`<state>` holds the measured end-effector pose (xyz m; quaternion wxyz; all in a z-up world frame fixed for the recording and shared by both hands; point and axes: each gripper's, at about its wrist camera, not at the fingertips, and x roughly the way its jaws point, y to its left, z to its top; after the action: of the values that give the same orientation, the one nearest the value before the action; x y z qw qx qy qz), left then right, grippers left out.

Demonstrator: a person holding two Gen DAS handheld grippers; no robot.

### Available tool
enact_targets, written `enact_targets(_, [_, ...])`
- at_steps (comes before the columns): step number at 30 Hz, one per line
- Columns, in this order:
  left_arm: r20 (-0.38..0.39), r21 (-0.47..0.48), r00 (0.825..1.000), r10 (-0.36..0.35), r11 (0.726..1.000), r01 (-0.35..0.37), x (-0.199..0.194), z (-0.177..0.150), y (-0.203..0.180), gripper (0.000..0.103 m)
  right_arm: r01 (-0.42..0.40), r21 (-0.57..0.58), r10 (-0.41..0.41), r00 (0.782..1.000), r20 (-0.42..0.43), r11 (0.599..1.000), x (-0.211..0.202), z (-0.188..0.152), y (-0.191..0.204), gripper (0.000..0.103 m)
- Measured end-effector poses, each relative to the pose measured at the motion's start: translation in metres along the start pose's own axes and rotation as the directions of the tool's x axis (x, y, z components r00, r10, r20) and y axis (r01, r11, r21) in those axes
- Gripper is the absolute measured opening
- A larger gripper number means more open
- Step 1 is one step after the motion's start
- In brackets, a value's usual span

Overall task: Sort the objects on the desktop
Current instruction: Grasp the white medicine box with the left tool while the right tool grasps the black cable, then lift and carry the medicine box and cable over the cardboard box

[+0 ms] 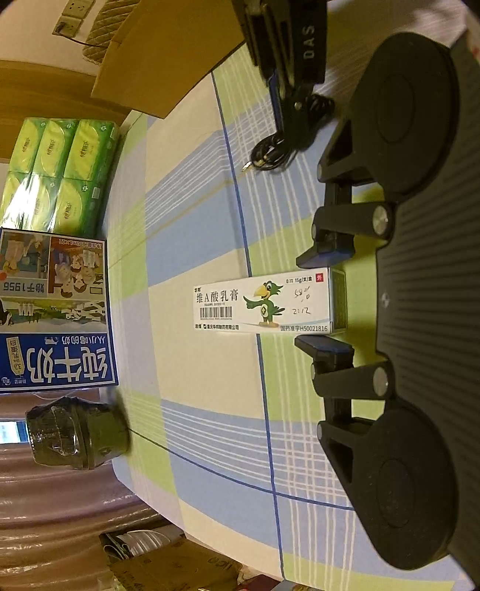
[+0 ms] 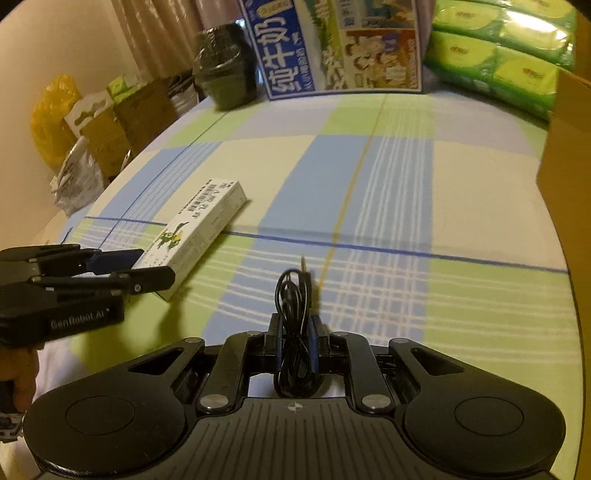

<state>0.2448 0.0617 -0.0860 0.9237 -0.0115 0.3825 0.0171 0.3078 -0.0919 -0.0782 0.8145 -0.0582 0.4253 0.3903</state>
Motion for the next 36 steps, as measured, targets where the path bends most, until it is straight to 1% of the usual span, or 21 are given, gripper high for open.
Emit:
enact_targets(1, [0.007,-0.005,1.0,0.003,1.0,-0.003,0.001,0.0,-0.001,0.036,-0.006,-0.002,0.006,1.0,0.017,1.0,0.0,-0.005,-0.001,0.01])
enact_targets(2, [0.015,-0.008,1.0,0.009,1.0,-0.009,0.001,0.0,-0.001,0.051,-0.011,-0.004,0.011,0.999,0.037,1.0,-0.001,-0.009,-0.001,0.01])
enact_targets(3, [0.021,-0.008,1.0,0.012,1.0,-0.012,0.002,0.0,-0.002,0.063,-0.014,-0.007,0.015,0.998,0.055,1.0,0.0,-0.011,-0.001,0.01])
enact_targets(6, [0.018,0.0,1.0,0.003,1.0,-0.003,0.006,0.002,-0.003,0.063,-0.001,-0.074,0.008,0.995,0.099,0.997,-0.001,-0.019,0.003,0.01])
enact_targets(8, [0.015,0.002,1.0,0.006,1.0,-0.006,0.01,0.003,-0.003,0.063,0.019,-0.106,-0.008,0.994,0.11,0.994,0.001,-0.021,0.008,0.01])
enact_targets(11, [0.016,-0.002,1.0,0.016,1.0,-0.016,0.016,0.006,-0.001,0.063,0.029,-0.109,-0.015,0.993,0.12,0.994,0.005,-0.021,0.009,0.011])
enact_targets(16, [0.013,-0.014,1.0,0.013,1.0,-0.013,0.023,0.01,0.005,0.061,0.041,-0.112,-0.024,0.989,0.149,0.993,0.01,-0.02,0.008,0.011])
enact_targets(19, [0.01,-0.003,1.0,0.011,1.0,-0.011,0.027,0.012,0.005,0.056,0.055,-0.121,-0.035,0.987,0.159,0.991,0.012,-0.02,0.01,0.011])
enact_targets(20, [0.008,-0.003,1.0,0.012,1.0,-0.012,0.028,0.013,0.005,0.053,0.059,-0.126,-0.039,0.987,0.159,0.99,0.013,-0.019,0.011,0.011])
enact_targets(21, [0.006,-0.005,1.0,0.008,1.0,-0.008,0.03,0.013,0.005,0.047,0.06,-0.126,-0.04,0.987,0.158,0.99,0.013,-0.019,0.012,0.011])
enact_targets(25, [-0.001,0.001,1.0,0.004,1.0,-0.004,0.033,0.015,0.004,0.038,0.06,-0.112,-0.043,0.988,0.151,0.992,0.014,-0.017,0.012,0.011])
enact_targets(26, [-0.005,0.004,1.0,0.003,1.0,-0.003,0.034,0.015,0.004,0.033,0.064,-0.109,-0.047,0.987,0.151,0.992,0.014,-0.016,0.013,0.011])
enact_targets(32, [-0.026,0.0,1.0,0.008,1.0,-0.008,0.025,0.012,-0.001,0.033,0.067,-0.067,-0.056,0.987,0.151,0.996,0.009,-0.016,0.009,0.01])
enact_targets(36, [-0.032,-0.005,0.999,0.004,1.0,-0.004,0.013,0.007,-0.007,0.033,0.076,-0.052,-0.066,0.983,0.169,0.996,-0.005,-0.019,0.009,0.01])
